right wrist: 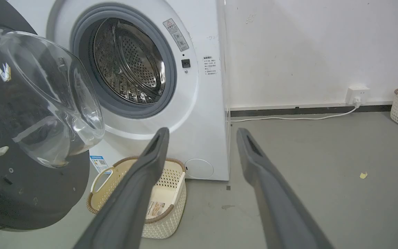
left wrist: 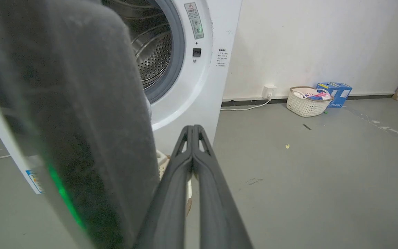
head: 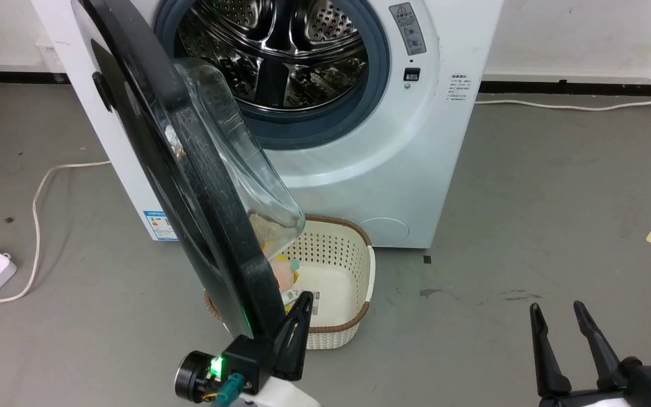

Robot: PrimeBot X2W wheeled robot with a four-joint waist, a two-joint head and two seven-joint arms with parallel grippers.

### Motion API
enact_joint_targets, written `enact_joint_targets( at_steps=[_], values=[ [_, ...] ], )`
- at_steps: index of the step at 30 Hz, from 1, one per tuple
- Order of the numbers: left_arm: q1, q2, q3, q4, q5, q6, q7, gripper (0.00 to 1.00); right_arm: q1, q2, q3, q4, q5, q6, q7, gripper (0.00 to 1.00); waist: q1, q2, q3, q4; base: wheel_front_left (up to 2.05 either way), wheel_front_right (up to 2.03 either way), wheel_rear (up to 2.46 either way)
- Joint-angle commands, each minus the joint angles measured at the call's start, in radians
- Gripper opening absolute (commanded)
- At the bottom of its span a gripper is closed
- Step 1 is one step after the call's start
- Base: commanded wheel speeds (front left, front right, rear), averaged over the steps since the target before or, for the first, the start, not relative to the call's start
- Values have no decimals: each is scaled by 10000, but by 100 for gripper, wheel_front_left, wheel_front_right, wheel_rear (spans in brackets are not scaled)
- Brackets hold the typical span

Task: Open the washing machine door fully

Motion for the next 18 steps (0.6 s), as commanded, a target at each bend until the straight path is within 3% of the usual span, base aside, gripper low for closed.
enact_joint_targets(
  at_steps=[1,9,18],
  values=[
    [-172,21,72,126,-102,58,-47,0,-128,41,5,10,51,10,-43,100,-1,-1,16,26,0,0,0],
    [-68,21,532,186,-141,81,-53,0,48,41,48,102,32,10,-43,100,-1,-1,-231,612,0,0,0],
    [426,20,645,-40,-48,-80,-54,0,238,41,102,143,67,10,-43,100,-1,-1,-583,2053,0,0,0]
  ],
)
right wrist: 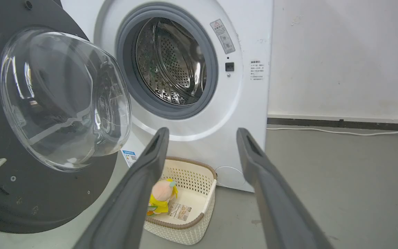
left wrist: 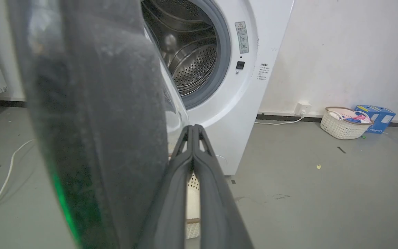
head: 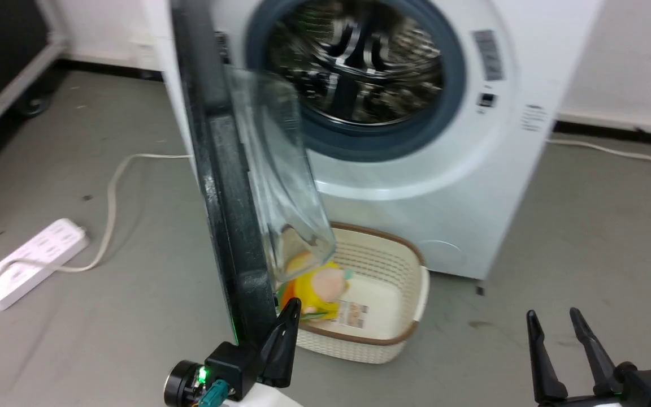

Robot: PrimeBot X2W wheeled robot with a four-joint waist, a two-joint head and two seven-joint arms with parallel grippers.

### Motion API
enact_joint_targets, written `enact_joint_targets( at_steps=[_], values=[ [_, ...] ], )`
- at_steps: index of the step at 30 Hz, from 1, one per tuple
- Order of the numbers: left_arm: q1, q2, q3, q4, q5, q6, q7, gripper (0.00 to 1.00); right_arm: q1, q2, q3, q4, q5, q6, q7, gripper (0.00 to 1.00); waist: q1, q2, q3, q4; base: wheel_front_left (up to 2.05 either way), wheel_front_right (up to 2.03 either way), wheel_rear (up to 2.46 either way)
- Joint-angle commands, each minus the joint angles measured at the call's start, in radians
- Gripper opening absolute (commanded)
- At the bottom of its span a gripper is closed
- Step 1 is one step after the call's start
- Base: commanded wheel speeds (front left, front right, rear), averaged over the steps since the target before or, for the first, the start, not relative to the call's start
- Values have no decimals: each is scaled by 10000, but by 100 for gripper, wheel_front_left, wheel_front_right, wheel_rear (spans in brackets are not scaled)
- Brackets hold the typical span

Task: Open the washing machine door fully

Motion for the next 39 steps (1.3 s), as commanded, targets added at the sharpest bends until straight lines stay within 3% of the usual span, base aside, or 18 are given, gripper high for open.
enact_joint_targets(
  at_steps=[1,9,18,29,39],
  values=[
    [160,58,77,-36,80,3,-54,0,139,35,30,38,41,10,-41,100,1,0,-167,633,0,0,0],
    [115,132,509,50,83,-37,-54,0,211,36,257,96,-17,10,-42,100,1,0,-93,1883,0,0,0],
    [-687,505,1691,280,-295,23,-54,0,-55,36,366,-23,-501,10,-42,100,1,0,1045,2627,0,0,0],
    [-2687,1910,3967,1973,-1529,-150,-55,0,-735,-121,439,-324,-1135,10,156,100,1,0,2625,2597,0,0,0],
    [-4502,2882,5171,3752,-2161,-326,-55,0,-1078,-472,369,-731,-1172,10,463,100,1,0,3461,2259,0,0,0]
  ],
)
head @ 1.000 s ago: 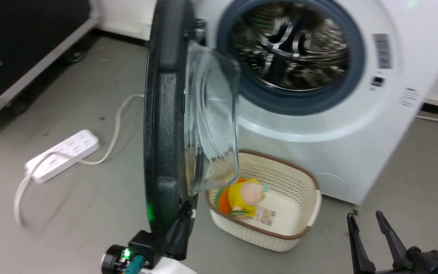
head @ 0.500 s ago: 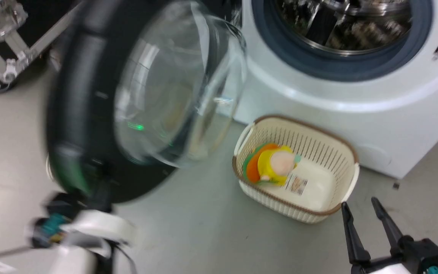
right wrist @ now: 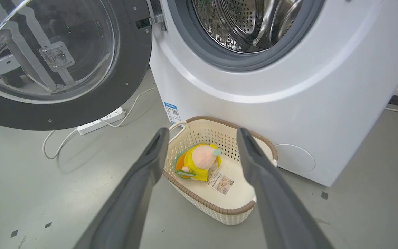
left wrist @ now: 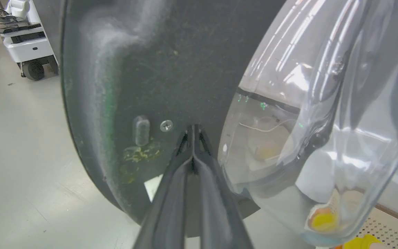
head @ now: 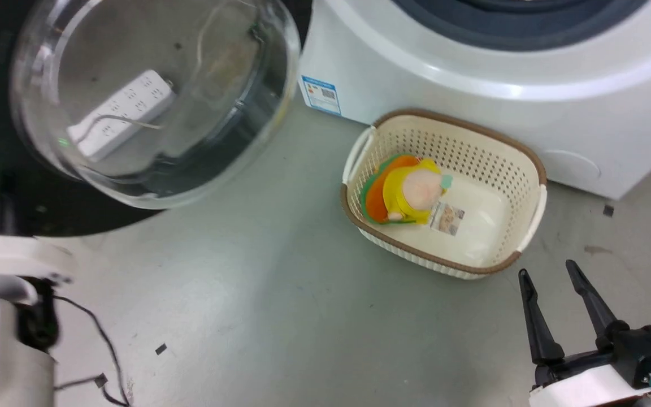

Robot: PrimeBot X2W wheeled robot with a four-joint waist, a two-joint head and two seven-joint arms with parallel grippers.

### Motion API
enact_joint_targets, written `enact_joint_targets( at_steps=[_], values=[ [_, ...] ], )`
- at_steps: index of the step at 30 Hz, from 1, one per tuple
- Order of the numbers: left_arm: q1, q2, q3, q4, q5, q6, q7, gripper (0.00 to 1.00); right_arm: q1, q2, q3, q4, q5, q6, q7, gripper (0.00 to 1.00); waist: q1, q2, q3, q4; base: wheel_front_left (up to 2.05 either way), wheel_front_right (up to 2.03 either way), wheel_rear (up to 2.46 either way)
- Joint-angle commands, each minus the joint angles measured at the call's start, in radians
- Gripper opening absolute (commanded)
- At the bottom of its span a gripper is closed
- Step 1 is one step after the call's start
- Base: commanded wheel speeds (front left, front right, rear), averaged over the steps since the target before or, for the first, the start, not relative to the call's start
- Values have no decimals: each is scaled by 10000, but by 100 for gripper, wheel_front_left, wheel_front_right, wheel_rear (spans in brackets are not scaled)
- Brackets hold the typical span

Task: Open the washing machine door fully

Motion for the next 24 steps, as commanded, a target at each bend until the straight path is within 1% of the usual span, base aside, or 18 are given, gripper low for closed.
enact_joint_targets(
  at_steps=[1,5,11,14,17,24],
  values=[
    [-226,125,138,96,-38,-7,-45,0,-135,-69,-16,-65,-67,10,17,100,-3,0,114,-112,0,0,0],
    [-626,334,499,659,-32,-137,-45,0,-182,-74,-59,-93,-60,10,32,100,-3,0,150,-233,0,0,0],
    [-586,286,677,788,217,-198,-45,0,-200,-2,-70,18,-40,10,-10,100,-3,0,-109,-324,0,0,0],
    [-323,186,810,389,498,-242,-45,0,-244,58,-100,173,-10,10,-98,100,-3,0,-396,-430,0,0,0],
    [150,-53,750,-261,866,-399,-45,0,-265,135,-225,341,42,10,-219,100,-3,0,-801,-596,0,0,0],
    [1508,-975,30,-2206,1694,-660,-45,0,-177,302,-643,555,20,10,-411,100,-3,0,-1861,-1227,0,0,0]
  ],
)
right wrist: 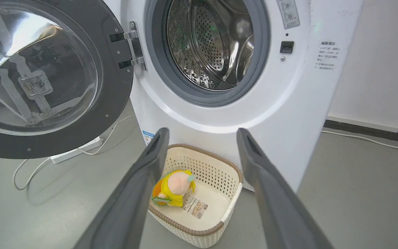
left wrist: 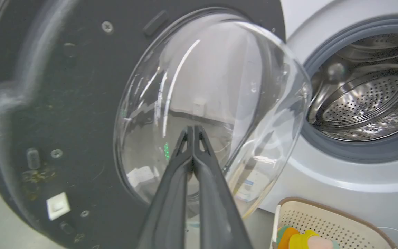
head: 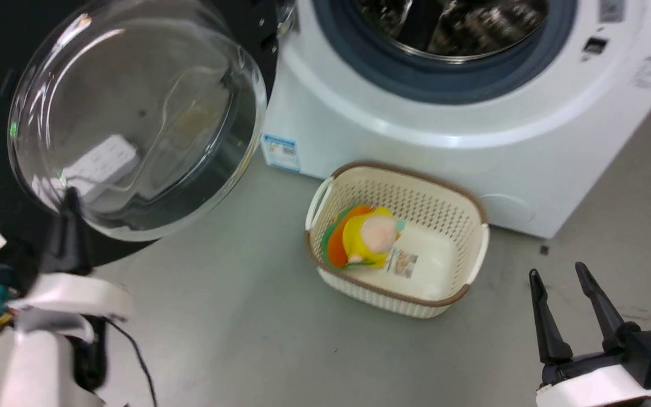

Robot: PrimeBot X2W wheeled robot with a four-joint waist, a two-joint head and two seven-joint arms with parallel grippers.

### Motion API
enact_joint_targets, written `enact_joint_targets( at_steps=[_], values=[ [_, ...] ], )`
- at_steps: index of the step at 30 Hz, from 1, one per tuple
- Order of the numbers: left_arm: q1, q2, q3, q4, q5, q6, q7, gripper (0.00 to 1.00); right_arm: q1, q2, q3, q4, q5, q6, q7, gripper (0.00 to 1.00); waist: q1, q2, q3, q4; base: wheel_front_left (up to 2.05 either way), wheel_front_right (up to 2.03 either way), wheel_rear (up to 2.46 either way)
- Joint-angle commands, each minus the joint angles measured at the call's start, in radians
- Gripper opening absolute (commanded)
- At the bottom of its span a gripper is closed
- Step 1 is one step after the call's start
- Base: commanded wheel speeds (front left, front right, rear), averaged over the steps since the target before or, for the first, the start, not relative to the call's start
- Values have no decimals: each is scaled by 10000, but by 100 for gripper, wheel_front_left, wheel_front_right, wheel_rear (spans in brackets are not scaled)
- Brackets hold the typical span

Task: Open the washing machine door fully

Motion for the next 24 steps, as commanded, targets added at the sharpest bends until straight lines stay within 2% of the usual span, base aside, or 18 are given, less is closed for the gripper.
enact_joint_targets(
  at_steps=[1,7,14,19,21,22,24],
  values=[
    [328,-177,-128,-290,133,-32,-43,0,-1,38,-98,20,-11,10,-69,100,2,0,-534,-477,0,0,0],
    [1525,-1002,-970,-1242,319,-166,-43,0,236,114,-262,118,-51,10,-116,100,2,0,-1188,-1222,0,0,0],
    [2610,-1389,-1499,-1592,287,-144,-43,0,555,149,-149,158,-20,10,-126,100,2,0,-1775,-2090,0,0,0],
    [3318,-1567,-1780,-1752,414,52,-43,0,874,153,-75,178,234,10,-128,100,2,0,-1935,-2473,0,0,0],
    [3569,-1614,-1975,-1834,605,168,-43,83,979,154,-33,201,285,10,-128,100,2,0,-1969,-2570,0,0,0],
    [3698,-1635,-2086,-1853,658,188,-43,100,1020,154,-12,210,312,10,-128,100,2,0,-1980,-2611,0,0,0],
    [3901,-1678,-2214,-1927,597,243,-43,100,1093,154,1,212,380,10,-128,100,2,0,-2001,-2667,0,0,0]
  ],
)
